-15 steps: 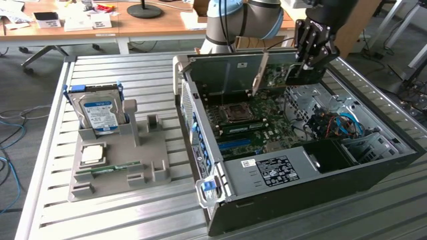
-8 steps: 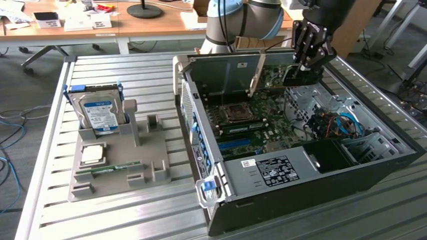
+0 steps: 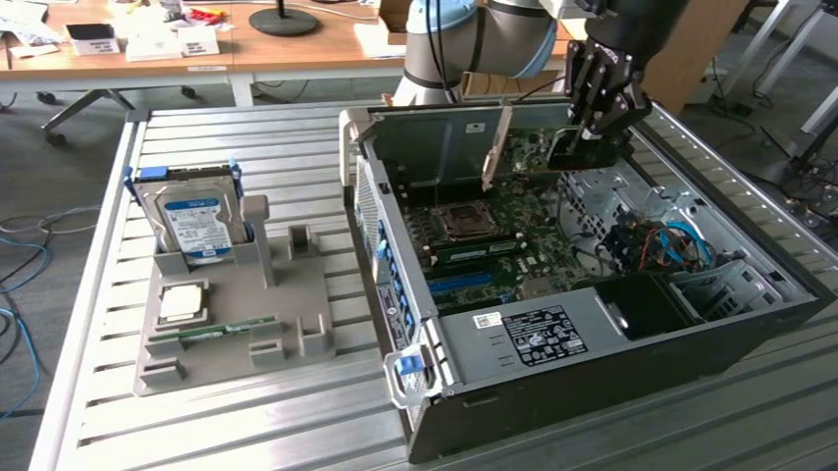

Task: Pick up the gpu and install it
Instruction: 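Insert the gpu into the slot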

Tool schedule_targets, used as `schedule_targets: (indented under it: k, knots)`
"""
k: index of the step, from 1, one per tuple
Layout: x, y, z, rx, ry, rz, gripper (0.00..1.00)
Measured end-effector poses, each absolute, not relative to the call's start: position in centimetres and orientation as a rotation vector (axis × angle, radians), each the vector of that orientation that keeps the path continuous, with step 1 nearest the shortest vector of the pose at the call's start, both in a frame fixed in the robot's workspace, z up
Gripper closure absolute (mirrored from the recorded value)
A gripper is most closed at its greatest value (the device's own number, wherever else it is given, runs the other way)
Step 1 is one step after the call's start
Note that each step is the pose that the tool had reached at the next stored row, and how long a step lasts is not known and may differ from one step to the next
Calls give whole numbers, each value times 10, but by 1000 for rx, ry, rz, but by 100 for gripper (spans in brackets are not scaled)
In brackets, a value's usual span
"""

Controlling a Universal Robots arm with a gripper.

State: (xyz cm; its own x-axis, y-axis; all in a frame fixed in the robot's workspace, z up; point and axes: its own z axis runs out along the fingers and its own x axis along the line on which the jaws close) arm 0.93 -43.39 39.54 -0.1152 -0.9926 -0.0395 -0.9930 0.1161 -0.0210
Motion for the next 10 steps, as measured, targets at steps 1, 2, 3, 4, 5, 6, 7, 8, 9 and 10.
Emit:
schedule_targets:
  k: [1,2,3,4,5,6,7,8,9,10]
  knots:
    - [9,-434,395,-2060,2314,16,73]
    - [8,-434,395,-2059,2315,16,73]
    - [7,-434,395,-2057,2316,16,73]
    - [6,-434,395,-2056,2317,16,73]
    - [4,-434,394,-2054,2319,16,73]
    - [2,-434,394,-2053,2320,16,73]
    - [1,-434,393,-2052,2321,16,73]
    - [1,-434,393,-2052,2322,16,73]
    - [1,-434,393,-2052,2322,16,73]
    - [1,-434,393,-2052,2322,16,73]
